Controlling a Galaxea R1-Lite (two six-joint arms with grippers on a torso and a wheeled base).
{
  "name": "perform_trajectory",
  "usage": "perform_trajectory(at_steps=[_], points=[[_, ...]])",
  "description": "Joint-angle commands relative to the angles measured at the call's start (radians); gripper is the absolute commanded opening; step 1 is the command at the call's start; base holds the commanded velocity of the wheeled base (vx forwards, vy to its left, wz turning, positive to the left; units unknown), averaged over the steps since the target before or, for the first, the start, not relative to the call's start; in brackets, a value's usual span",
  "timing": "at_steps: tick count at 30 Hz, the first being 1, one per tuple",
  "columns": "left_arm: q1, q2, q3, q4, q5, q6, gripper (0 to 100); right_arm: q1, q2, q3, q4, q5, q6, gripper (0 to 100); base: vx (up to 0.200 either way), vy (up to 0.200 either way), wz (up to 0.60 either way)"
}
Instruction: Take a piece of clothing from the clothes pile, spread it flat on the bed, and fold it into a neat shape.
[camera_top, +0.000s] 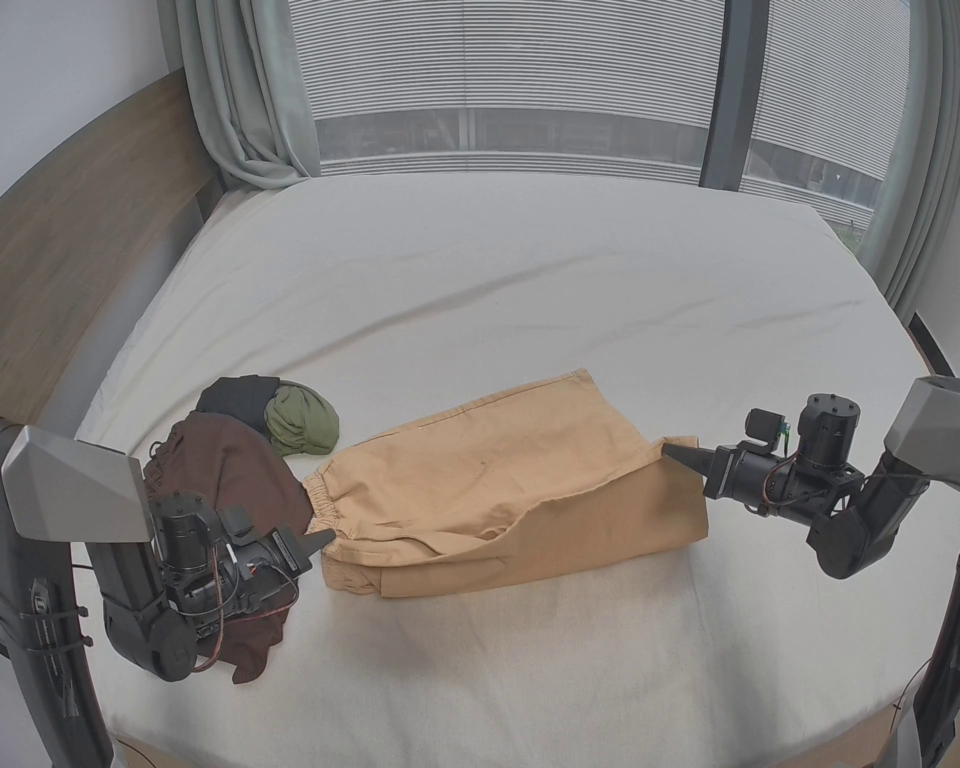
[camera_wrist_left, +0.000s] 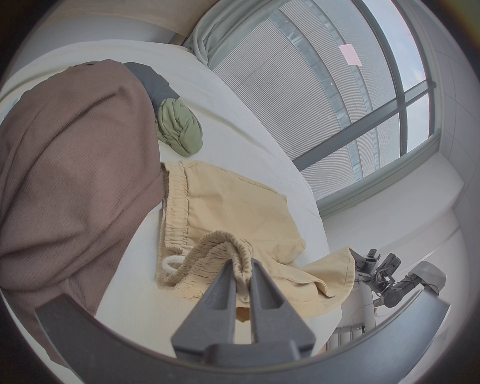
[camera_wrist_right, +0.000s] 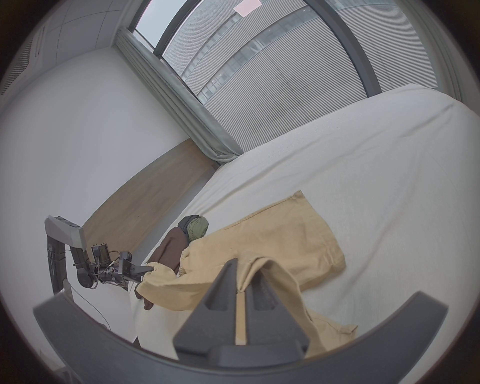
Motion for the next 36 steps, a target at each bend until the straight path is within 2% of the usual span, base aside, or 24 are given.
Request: perform_trajectory(at_steps=[1, 6, 11, 19, 28, 36], points=[[0.015, -0.002, -0.026, -0.001, 0.015, -0.003, 0, 0.007, -0.009, -0.071, 0.046, 0.000, 0.000, 0, 0.000, 0.000, 0.00], [0.021, -0.005, -0.049, -0.001, 0.024, -0.028, 0, 0.010, -0.007, -0.155, 0.133, -0.001, -0.001, 0, 0.000, 0.000, 0.00], [0.021, -0.008, -0.070, -0.001, 0.072, -0.039, 0, 0.009, 0.000, -0.238, 0.198, -0.003, -0.001, 0, 0.000, 0.000, 0.00], [0.020, -0.007, -0.090, -0.001, 0.086, -0.060, 0, 0.009, 0.017, -0.445, 0.397, -0.004, -0.006, 0, 0.000, 0.000, 0.00], [0.020, 0.004, -0.104, -0.001, 0.095, -0.068, 0, 0.029, 0.063, -0.591, 0.508, -0.004, -0.015, 0, 0.000, 0.000, 0.00], [0.023, 0.038, -0.146, -0.001, 0.138, -0.080, 0, 0.029, 0.154, -0.682, 0.518, -0.006, -0.018, 0, 0.000, 0.000, 0.00]])
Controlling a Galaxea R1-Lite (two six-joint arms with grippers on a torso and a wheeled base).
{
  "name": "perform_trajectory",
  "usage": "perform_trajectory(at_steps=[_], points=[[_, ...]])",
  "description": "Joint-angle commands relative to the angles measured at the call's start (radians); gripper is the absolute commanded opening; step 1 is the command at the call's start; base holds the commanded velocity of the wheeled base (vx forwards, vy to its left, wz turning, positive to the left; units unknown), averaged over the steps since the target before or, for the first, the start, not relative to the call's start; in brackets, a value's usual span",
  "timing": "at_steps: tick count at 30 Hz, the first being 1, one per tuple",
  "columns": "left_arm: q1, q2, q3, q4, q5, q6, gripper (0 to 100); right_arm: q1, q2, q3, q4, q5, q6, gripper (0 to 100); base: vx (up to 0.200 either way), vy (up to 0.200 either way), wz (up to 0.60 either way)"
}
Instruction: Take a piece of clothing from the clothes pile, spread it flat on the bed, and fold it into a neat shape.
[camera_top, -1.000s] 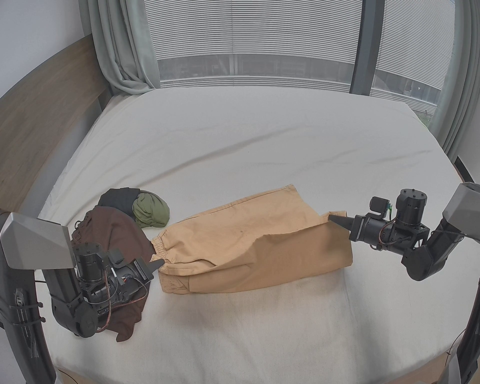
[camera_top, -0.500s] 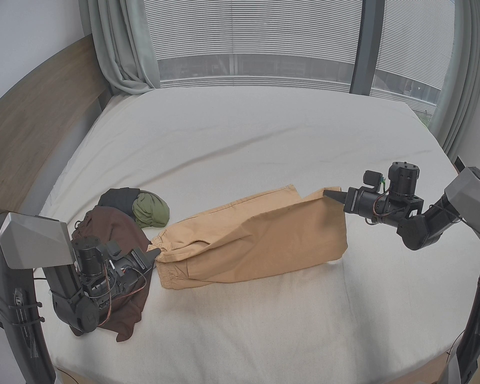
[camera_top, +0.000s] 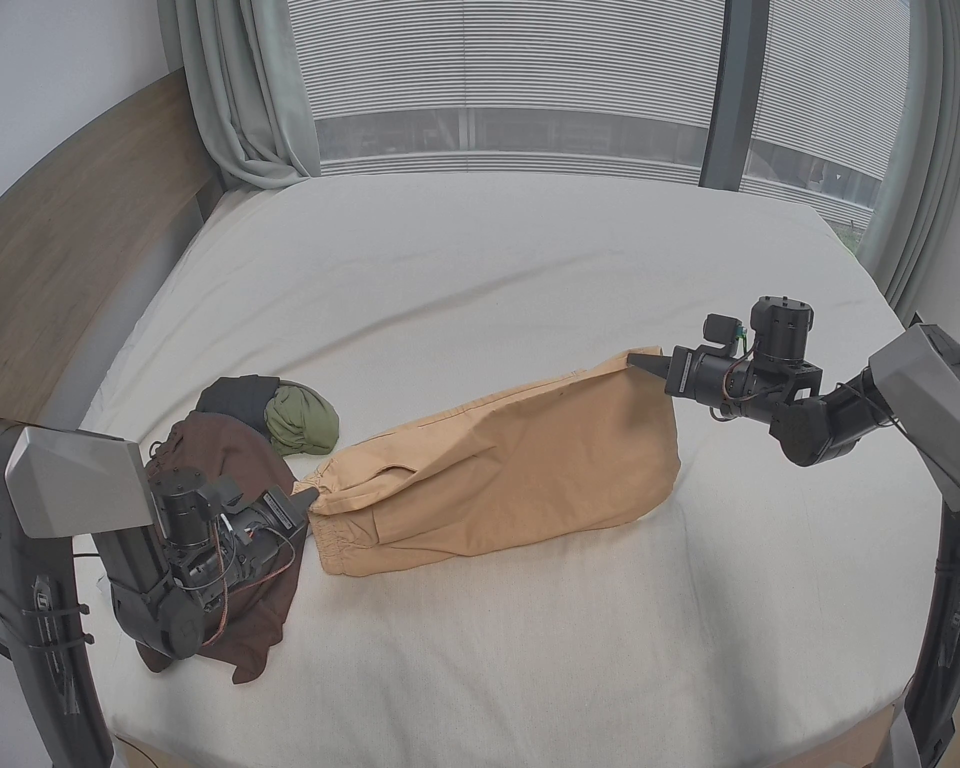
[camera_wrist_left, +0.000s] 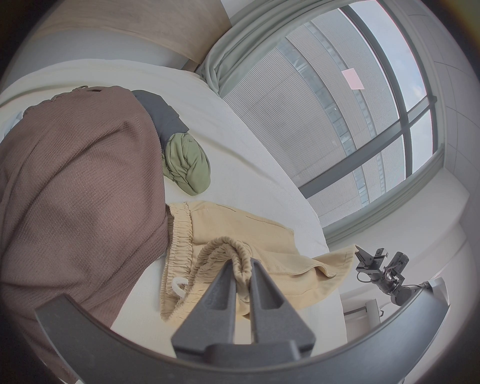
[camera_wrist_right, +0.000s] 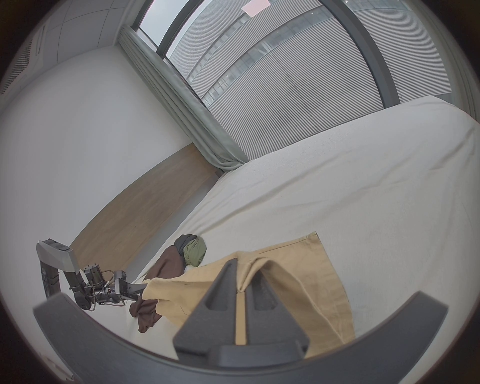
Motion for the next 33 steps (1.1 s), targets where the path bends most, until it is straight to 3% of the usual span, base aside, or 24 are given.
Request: perform_trajectory(at_steps=[1, 33], points=[[0.002, 0.025, -0.031, -0.001, 0.009, -0.016, 0, 0.002, 0.069, -0.051, 0.001, 0.000, 0.000, 0, 0.000, 0.000, 0.00], [0.056, 0.108, -0.123, 0.001, 0.050, -0.042, 0, 0.025, 0.253, -0.358, 0.088, -0.048, 0.000, 0, 0.000, 0.000, 0.00]])
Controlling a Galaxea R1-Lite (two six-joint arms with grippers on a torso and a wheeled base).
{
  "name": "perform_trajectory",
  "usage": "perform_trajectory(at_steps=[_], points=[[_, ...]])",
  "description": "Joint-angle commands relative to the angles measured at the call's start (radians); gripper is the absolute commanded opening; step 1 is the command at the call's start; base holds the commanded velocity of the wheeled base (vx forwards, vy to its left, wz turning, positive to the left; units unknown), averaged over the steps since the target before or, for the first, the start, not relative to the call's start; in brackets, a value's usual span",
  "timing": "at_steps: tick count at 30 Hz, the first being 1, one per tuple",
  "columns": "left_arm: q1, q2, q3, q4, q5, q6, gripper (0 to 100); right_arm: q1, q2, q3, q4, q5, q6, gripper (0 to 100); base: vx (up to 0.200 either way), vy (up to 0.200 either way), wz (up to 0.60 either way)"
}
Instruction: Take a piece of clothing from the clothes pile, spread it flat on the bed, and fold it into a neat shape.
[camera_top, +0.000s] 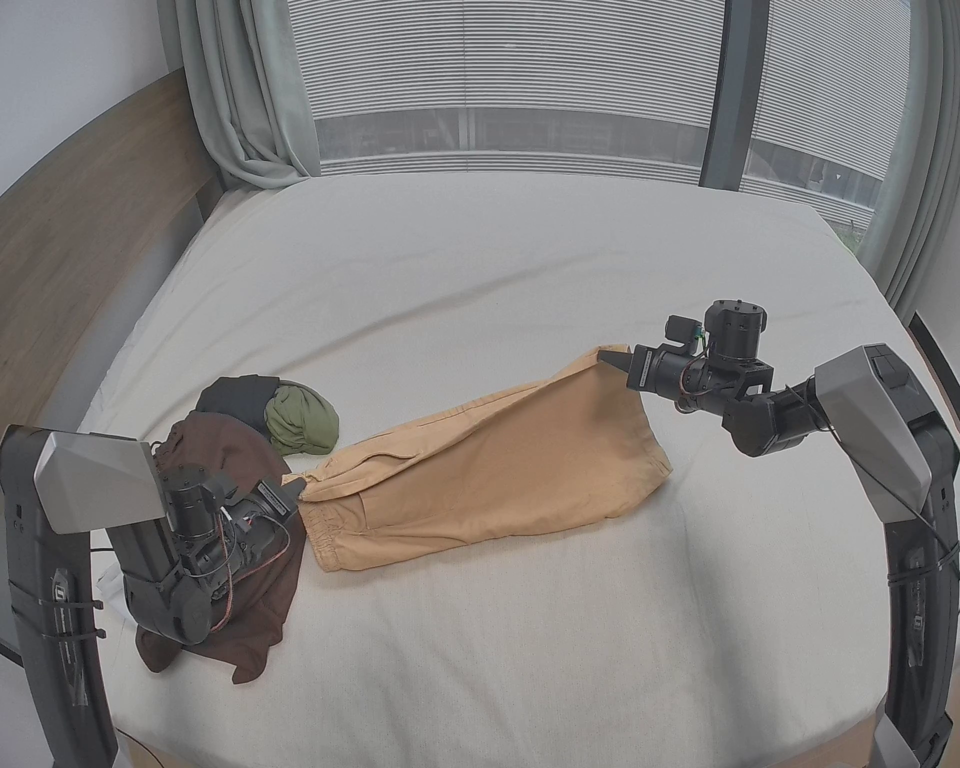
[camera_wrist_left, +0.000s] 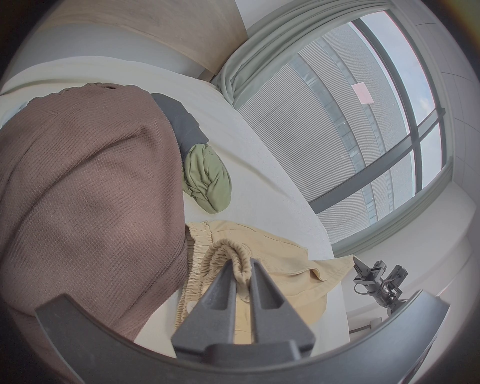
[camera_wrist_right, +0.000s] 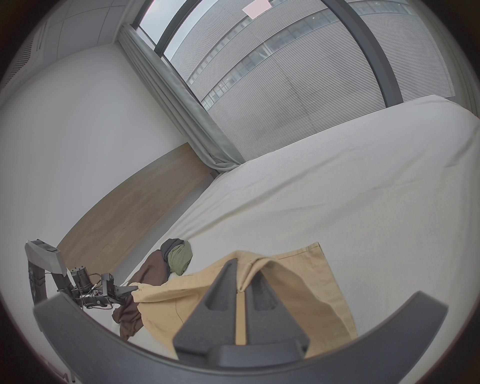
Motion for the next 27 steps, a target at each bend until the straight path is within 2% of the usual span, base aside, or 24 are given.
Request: perform_trajectory(at_steps=[1, 10, 11, 12, 13, 18, 21, 27], points=[[0.002, 0.014, -0.009, -0.001, 0.000, 0.000, 0, -0.002, 0.024, -0.011, 0.002, -0.001, 0.000, 0, 0.000, 0.000, 0.00], [-0.003, 0.023, -0.012, -0.001, -0.006, -0.003, 0, -0.002, 0.030, -0.032, 0.002, -0.012, 0.000, 0, 0.000, 0.000, 0.00], [-0.005, 0.023, -0.011, -0.001, -0.006, -0.003, 0, -0.002, 0.030, -0.032, 0.003, -0.012, 0.000, 100, 0.000, 0.000, 0.00], [-0.006, 0.023, -0.011, -0.001, -0.007, -0.003, 0, -0.002, 0.031, -0.032, 0.003, -0.012, 0.000, 100, 0.000, 0.000, 0.00], [-0.008, 0.024, -0.012, -0.001, -0.007, -0.004, 100, -0.002, 0.033, -0.034, 0.002, -0.012, 0.000, 100, 0.000, 0.000, 0.00], [-0.009, 0.020, -0.037, -0.002, 0.002, -0.023, 100, -0.001, 0.058, -0.064, -0.006, -0.055, 0.000, 100, 0.000, 0.000, 0.00], [-0.008, 0.015, -0.041, -0.002, 0.009, -0.024, 100, -0.002, 0.050, -0.054, -0.001, -0.056, 0.000, 100, 0.000, 0.000, 0.00], [-0.015, 0.001, -0.034, -0.001, 0.020, -0.023, 100, 0.001, -0.031, 0.061, 0.002, -0.055, -0.009, 100, 0.000, 0.000, 0.00]])
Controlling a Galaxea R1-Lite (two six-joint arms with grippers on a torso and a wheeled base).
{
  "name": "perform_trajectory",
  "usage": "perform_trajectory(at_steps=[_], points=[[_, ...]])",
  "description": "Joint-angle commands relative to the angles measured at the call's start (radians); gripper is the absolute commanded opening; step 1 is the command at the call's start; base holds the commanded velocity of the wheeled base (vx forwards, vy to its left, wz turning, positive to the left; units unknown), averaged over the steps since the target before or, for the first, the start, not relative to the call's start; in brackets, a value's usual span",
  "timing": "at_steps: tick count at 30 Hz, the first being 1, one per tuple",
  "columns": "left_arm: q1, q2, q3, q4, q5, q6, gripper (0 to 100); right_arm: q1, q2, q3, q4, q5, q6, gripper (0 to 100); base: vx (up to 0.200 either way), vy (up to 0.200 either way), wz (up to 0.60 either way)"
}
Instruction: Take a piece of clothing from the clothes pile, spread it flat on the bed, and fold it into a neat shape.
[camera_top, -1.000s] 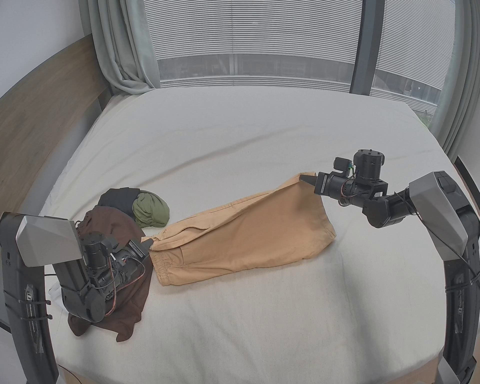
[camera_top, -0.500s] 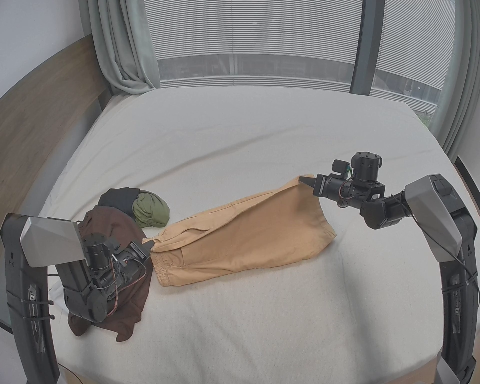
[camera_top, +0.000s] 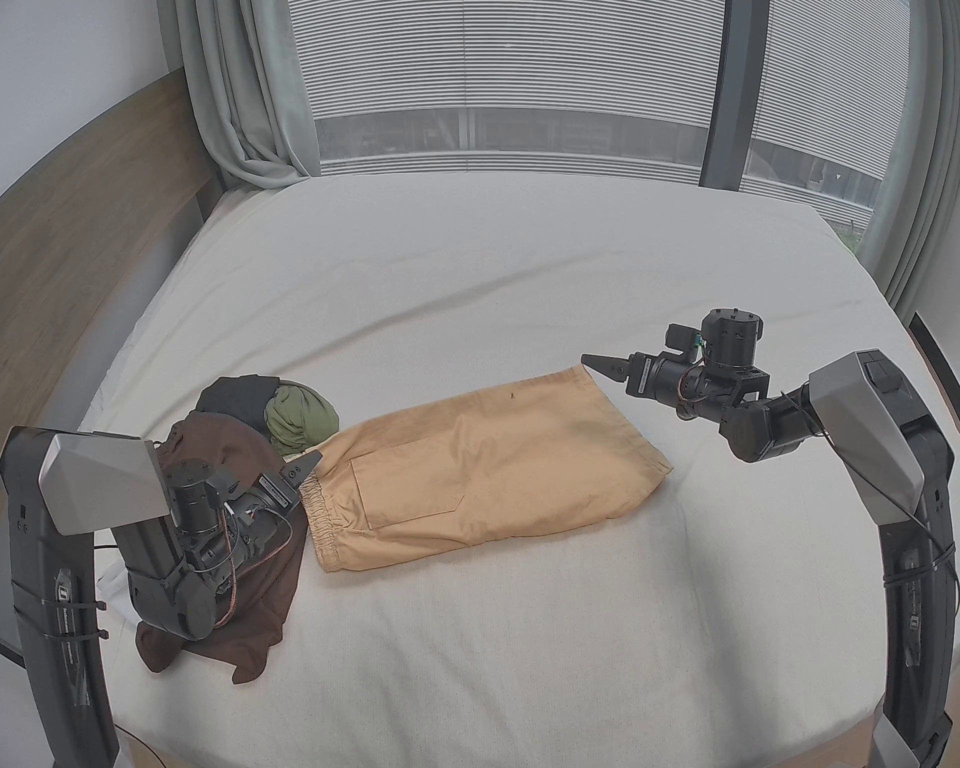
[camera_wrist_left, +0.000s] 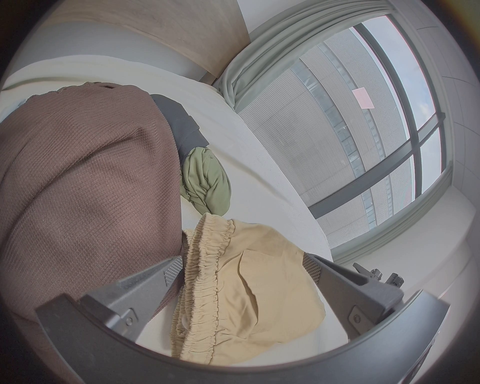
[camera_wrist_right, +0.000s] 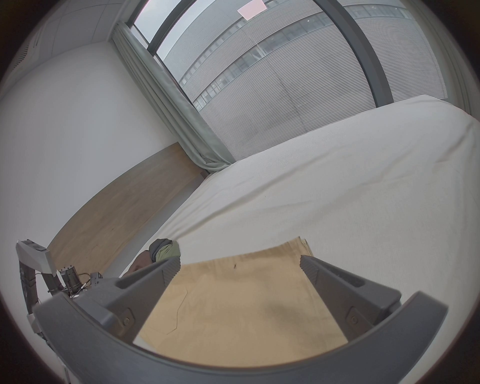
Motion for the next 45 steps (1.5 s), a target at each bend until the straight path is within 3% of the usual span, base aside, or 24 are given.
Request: perform_trajectory(at_steps=[1, 10, 20, 25, 32, 37, 45], points=[[-0.008, -0.015, 0.006, -0.001, 0.002, 0.003, 100, 0.005, -0.079, 0.100, 0.000, 0.001, -0.005, 100, 0.000, 0.000, 0.00], [-0.035, -0.092, 0.062, 0.001, -0.006, 0.008, 100, 0.033, -0.222, 0.381, -0.079, 0.001, -0.083, 100, 0.000, 0.000, 0.00], [-0.057, -0.185, 0.108, -0.001, -0.013, 0.078, 100, 0.042, -0.299, 0.609, -0.239, 0.004, -0.063, 100, 0.000, 0.000, 0.00], [-0.063, -0.277, 0.150, 0.001, -0.068, 0.166, 100, 0.026, -0.286, 0.789, -0.530, 0.014, 0.089, 100, 0.000, 0.000, 0.00], [-0.054, -0.286, 0.191, 0.001, -0.144, 0.294, 100, 0.013, -0.167, 0.939, -0.828, 0.032, 0.186, 100, 0.000, 0.000, 0.00], [-0.025, -0.279, 0.190, 0.001, -0.142, 0.351, 100, 0.003, -0.095, 0.936, -0.869, 0.032, 0.195, 100, 0.000, 0.000, 0.00], [-0.018, -0.262, 0.200, 0.001, -0.141, 0.359, 100, 0.006, -0.068, 0.924, -0.863, 0.032, 0.201, 100, 0.000, 0.000, 0.00]])
